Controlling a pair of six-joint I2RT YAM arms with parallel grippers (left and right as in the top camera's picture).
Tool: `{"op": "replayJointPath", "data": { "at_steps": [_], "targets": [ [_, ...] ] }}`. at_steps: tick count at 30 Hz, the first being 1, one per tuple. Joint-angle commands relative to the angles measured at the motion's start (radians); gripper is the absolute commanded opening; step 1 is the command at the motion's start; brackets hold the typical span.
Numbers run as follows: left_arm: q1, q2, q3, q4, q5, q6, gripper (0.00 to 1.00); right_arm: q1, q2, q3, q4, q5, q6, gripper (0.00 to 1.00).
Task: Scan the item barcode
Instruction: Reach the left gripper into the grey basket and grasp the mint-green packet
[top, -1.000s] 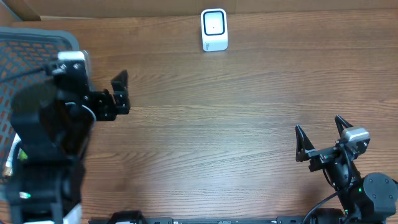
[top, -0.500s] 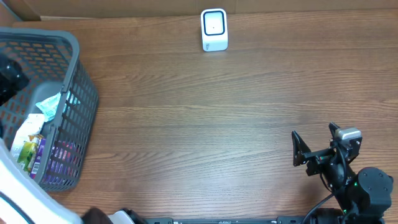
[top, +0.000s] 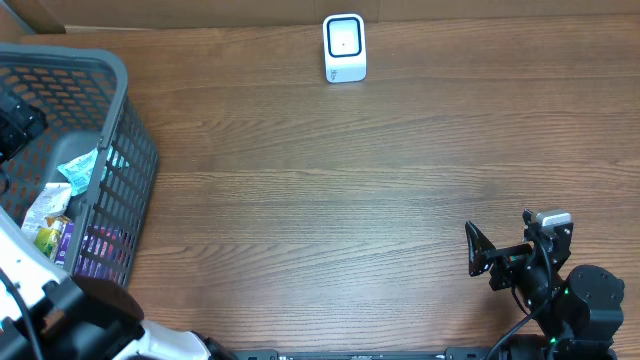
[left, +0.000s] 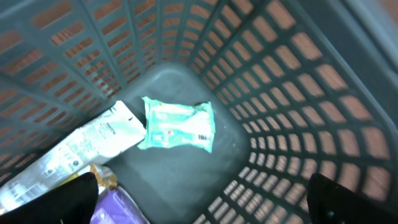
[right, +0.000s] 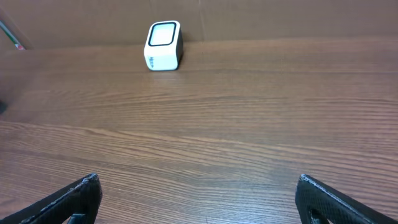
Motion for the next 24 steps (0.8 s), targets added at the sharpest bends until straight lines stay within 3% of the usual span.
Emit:
{"op": "replayJointPath", "data": {
  "at_steps": [1, 11, 19, 24],
  "targets": [
    [-0.003, 0.06, 0.012, 0.034, 0.006, -0.014, 0.96, -0.002, 0.001, 0.023, -0.016, 0.008, 0.0, 1.0],
    [-0.171, 0.18, 0.012, 0.1, -0.286, 0.02, 0.94, -0.002, 0.001, 0.023, -0.126, 0.008, 0.0, 1.0],
    [-0.189, 0.302, 0.009, 0.061, -0.297, -0.008, 0.84, -0.002, 0.001, 0.023, -0.207, 0.008, 0.0, 1.0],
    [-0.189, 0.351, 0.002, 0.054, -0.297, -0.074, 0.84, -0.002, 0.001, 0.023, -0.238, 0.008, 0.0, 1.0]
  ]
}}
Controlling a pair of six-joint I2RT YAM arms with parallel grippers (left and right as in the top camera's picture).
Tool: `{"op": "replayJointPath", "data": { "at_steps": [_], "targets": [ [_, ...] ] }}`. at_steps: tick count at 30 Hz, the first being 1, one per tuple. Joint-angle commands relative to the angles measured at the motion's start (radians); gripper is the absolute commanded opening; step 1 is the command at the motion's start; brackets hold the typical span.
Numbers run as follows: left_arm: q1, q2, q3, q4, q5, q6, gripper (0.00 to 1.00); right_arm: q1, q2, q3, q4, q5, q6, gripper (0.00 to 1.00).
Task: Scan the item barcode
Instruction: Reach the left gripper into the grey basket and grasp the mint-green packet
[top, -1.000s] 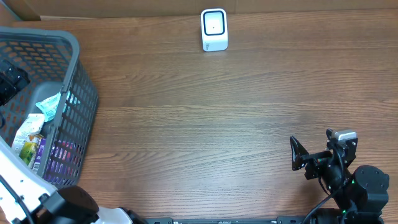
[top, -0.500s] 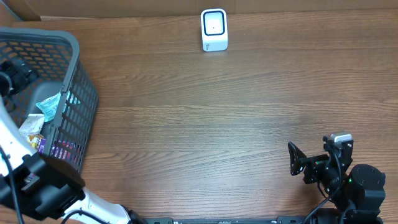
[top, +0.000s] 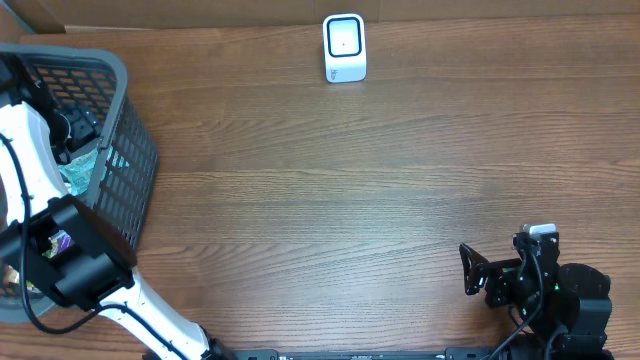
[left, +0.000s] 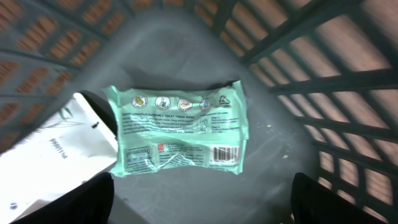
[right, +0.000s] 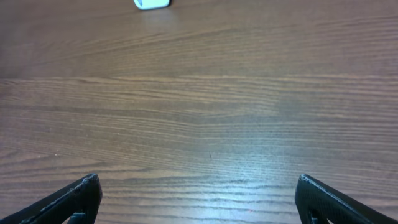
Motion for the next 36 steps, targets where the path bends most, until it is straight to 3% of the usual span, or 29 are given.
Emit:
{"op": "replayJointPath", "data": {
  "at_steps": [1, 9, 13, 29, 32, 35, 36],
  "targets": [
    [0.006, 0.028, -0.002, 0.002, -0.018, -0.074, 0.84, -0.002, 0.0, 0.023, -0.003, 0.008, 0.0, 1.0],
    [0.01, 0.035, -0.109, 0.127, -0.038, -0.145, 0.88, -0.002, 0.0, 0.023, -0.006, 0.008, 0.0, 1.0],
    [0.01, 0.035, -0.175, 0.219, -0.037, -0.132, 1.0, -0.002, 0.0, 0.023, -0.006, 0.008, 0.0, 1.0],
    [0.011, 0.035, -0.439, 0.5, -0.08, -0.069, 1.0, -0.002, 0.0, 0.023, -0.006, 0.008, 0.0, 1.0],
    [0.011, 0.035, -0.443, 0.496, -0.08, -0.068, 0.81, -0.002, 0.0, 0.023, -0.006, 0.008, 0.0, 1.0],
    [0.011, 0.035, -0.443, 0.489, -0.08, -0.062, 0.28, -0.002, 0.0, 0.023, -0.006, 0.008, 0.0, 1.0],
    [0.011, 0.035, -0.443, 0.487, -0.08, -0.062, 0.18, -0.002, 0.0, 0.023, -0.006, 0.008, 0.0, 1.0]
  ]
}}
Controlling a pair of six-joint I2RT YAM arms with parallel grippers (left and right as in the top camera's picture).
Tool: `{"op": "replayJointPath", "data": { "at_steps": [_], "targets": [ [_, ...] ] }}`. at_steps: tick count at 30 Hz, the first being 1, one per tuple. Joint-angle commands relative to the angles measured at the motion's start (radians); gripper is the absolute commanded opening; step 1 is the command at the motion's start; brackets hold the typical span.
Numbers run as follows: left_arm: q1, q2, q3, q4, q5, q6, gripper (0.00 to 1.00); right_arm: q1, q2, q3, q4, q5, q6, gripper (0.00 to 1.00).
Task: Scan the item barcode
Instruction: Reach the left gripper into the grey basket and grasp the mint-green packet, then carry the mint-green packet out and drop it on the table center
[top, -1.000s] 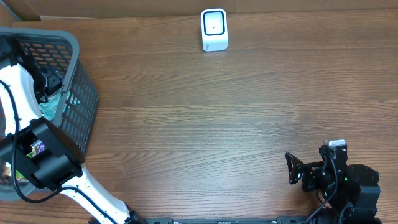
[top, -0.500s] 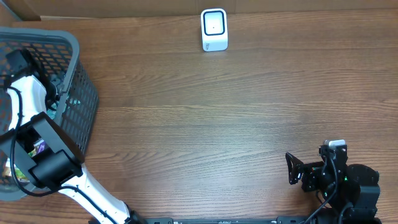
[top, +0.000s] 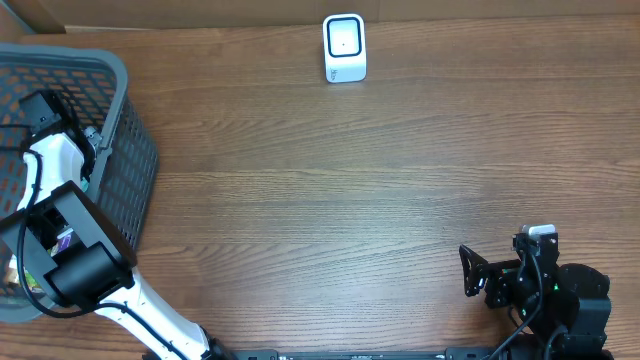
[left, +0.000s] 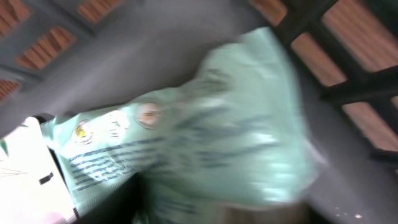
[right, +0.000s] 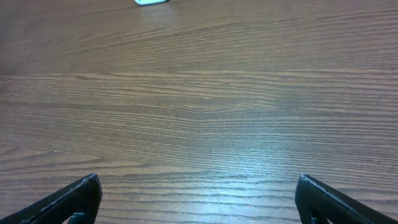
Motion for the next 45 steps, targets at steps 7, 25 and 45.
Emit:
{"op": "replayJointPath", "data": {
  "at_steps": [7, 25, 45],
  "targets": [
    [0.007, 0.014, 0.017, -0.139, 0.051, -0.003, 0.04, -0.002, 0.0, 0.023, 0.004, 0.006, 0.0, 1.0],
    [-0.014, -0.542, 0.34, -0.453, 0.206, 0.023, 0.04, -0.002, 0.0, 0.023, 0.004, 0.006, 0.0, 1.0],
    [-0.978, -0.248, 0.209, -0.48, 0.301, 0.042, 0.04, -0.002, 0.0, 0.023, 0.004, 0.006, 0.0, 1.0]
  ]
}}
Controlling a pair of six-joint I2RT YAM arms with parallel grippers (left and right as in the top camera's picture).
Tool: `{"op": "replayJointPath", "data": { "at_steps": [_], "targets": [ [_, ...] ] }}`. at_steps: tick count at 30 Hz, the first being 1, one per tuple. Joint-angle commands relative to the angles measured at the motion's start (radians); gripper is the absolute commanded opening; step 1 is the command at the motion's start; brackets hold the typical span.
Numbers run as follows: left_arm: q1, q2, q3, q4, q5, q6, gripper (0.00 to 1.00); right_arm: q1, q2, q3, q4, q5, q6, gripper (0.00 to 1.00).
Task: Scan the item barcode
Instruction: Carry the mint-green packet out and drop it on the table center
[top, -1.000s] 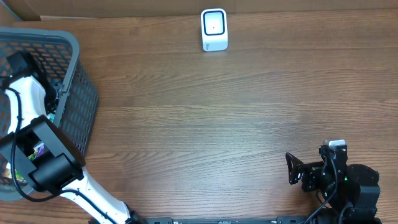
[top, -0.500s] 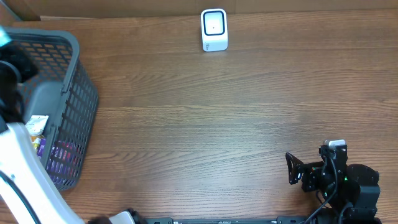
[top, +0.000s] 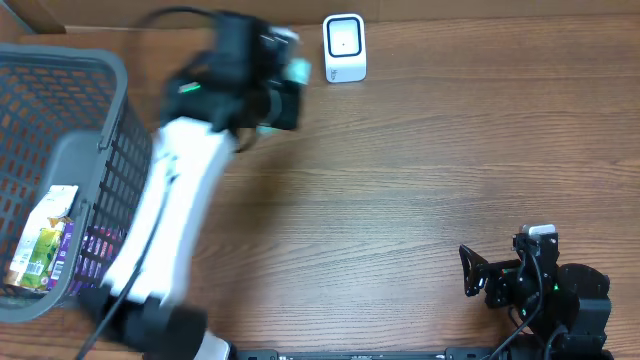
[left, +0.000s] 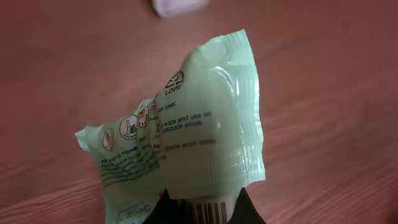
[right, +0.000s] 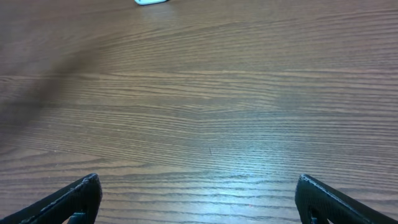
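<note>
A pale green wipes packet (left: 193, 143) stands up in my left gripper (left: 202, 208), which is shut on its lower end, where a barcode (left: 208, 211) shows between the fingers. Overhead, the left gripper (top: 285, 85) holds the green packet (top: 297, 70) above the table, just left of the white barcode scanner (top: 345, 47). The scanner (left: 177, 6) sits blurred at the top of the left wrist view. My right gripper (right: 199, 199) stands open at the table's front right, nothing between its fingers.
A grey mesh basket (top: 100, 160) stands at the left edge with a white-green pouch (top: 40, 235) and a purple packet (top: 95, 245) inside. The scanner's base (right: 151, 2) shows at the top of the right wrist view. A brown wall runs behind the table.
My left gripper was down in the basket on the green packet. It is now out of the basket, holding the packet above the table beside the scanner. The right arm has not moved.
My left gripper was open above the basket's contents, then lower, directly over the green packet. Then it was pressed onto the packet. Now it holds the packet near the scanner. The right gripper drew back slightly early on and has stayed open.
</note>
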Motion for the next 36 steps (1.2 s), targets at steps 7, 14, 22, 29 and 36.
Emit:
{"op": "replayJointPath", "data": {
  "at_steps": [7, 14, 22, 29, 36],
  "targets": [
    [-0.223, 0.309, -0.011, 0.074, 0.064, -0.051, 0.04, -0.002, 0.0, 0.023, 0.004, 0.006, 0.0, 1.0],
    [-0.301, 0.318, -0.01, 0.134, 0.148, -0.085, 0.59, -0.002, 0.0, 0.023, 0.004, 0.006, 0.0, 1.0],
    [-0.211, 0.278, 0.235, -0.019, 0.152, -0.042, 1.0, -0.002, 0.0, 0.023, 0.004, 0.006, 0.0, 1.0],
    [0.106, 0.087, 0.554, -0.293, 0.022, -0.068, 1.0, -0.002, 0.0, 0.023, 0.004, 0.006, 0.0, 1.0],
    [0.639, -0.05, 0.55, -0.583, -0.014, -0.129, 0.99, -0.002, 0.0, 0.023, 0.004, 0.006, 0.0, 1.0]
  ]
}}
